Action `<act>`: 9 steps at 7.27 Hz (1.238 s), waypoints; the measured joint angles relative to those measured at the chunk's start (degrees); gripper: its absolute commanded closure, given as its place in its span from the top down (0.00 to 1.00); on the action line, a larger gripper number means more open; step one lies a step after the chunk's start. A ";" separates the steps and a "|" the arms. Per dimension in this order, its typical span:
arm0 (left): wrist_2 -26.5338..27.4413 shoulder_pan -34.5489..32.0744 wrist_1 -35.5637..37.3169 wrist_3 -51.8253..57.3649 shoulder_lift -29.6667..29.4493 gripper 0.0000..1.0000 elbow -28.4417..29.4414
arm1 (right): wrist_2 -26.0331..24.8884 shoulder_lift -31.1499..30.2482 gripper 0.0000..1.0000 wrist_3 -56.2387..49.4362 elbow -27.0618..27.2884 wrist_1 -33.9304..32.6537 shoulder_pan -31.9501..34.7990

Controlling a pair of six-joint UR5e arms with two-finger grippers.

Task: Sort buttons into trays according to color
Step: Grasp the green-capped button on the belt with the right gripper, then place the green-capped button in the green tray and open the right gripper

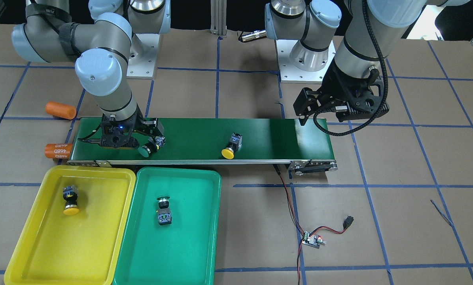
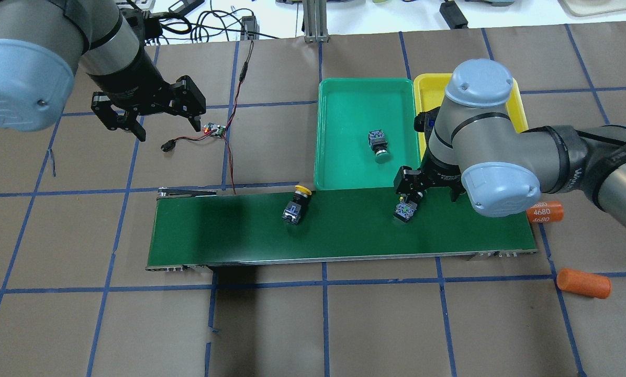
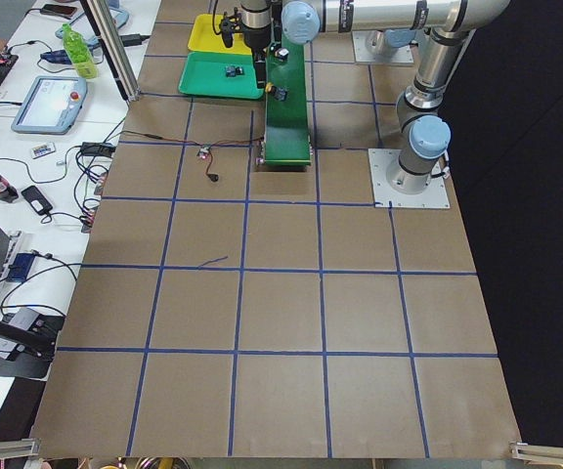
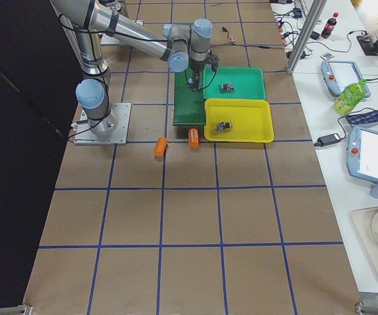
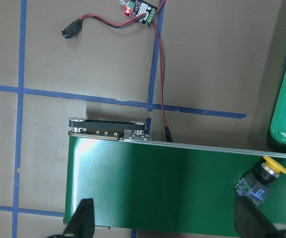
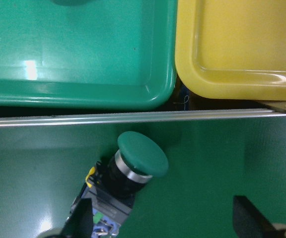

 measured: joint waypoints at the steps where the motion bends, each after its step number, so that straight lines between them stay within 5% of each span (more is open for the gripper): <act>1: 0.00 -0.03 0.01 0.02 0.00 1.00 -0.03 | 0.00 0.61 1.00 0.00 0.03 -0.85 -0.03; 2: 0.01 -0.06 0.01 0.03 0.00 1.00 -0.05 | -0.02 1.16 1.00 -0.02 0.08 -1.55 -0.04; 6: 0.07 -0.16 0.00 0.08 0.08 1.00 -0.15 | -0.37 3.10 0.31 -0.69 0.07 -2.00 -0.20; 9: 0.16 -0.16 0.04 0.60 0.19 1.00 -0.49 | -0.36 3.19 0.22 -0.99 -0.94 -1.99 -0.44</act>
